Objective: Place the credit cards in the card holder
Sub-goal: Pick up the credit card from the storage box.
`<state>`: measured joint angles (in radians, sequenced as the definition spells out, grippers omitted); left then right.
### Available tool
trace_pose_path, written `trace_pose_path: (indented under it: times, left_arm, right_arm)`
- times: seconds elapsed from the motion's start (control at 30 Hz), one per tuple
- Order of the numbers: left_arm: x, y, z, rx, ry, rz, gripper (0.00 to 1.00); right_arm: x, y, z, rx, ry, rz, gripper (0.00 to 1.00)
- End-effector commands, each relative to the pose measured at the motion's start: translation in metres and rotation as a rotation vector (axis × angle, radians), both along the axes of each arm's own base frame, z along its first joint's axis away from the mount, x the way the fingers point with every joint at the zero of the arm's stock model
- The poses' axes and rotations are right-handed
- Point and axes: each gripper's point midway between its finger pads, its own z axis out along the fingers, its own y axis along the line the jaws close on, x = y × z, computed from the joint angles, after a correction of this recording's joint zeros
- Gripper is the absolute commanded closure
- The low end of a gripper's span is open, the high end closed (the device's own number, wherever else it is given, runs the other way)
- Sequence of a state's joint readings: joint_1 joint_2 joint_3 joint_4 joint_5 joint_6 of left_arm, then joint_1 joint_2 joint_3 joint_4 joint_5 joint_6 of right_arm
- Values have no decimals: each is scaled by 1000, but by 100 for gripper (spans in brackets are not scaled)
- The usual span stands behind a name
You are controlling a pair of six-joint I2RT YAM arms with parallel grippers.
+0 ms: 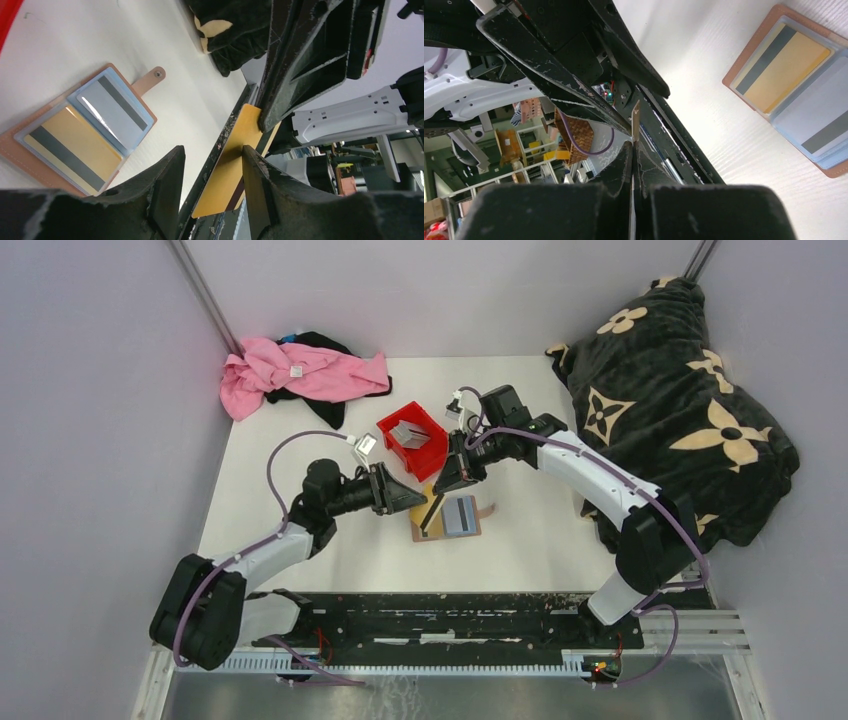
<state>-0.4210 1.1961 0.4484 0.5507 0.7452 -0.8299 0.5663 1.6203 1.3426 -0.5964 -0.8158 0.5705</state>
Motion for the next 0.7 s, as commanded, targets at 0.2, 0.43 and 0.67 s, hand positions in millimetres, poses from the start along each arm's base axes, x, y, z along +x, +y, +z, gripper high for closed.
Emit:
trace_pose_path:
  times: [0.2,0.43,0.67]
  left_arm:
    - [-21,-10,10,-107,31,-138,68]
    - [-27,-12,14,-167,64,-176,92]
    - [-8,-11,6,-173,97,-59,97]
  right_arm:
    - [11,12,10,119,19,15,99]
    - [25,12,7,146,29,-12,99]
    - [41,-3,-6,35,-21,-74,75]
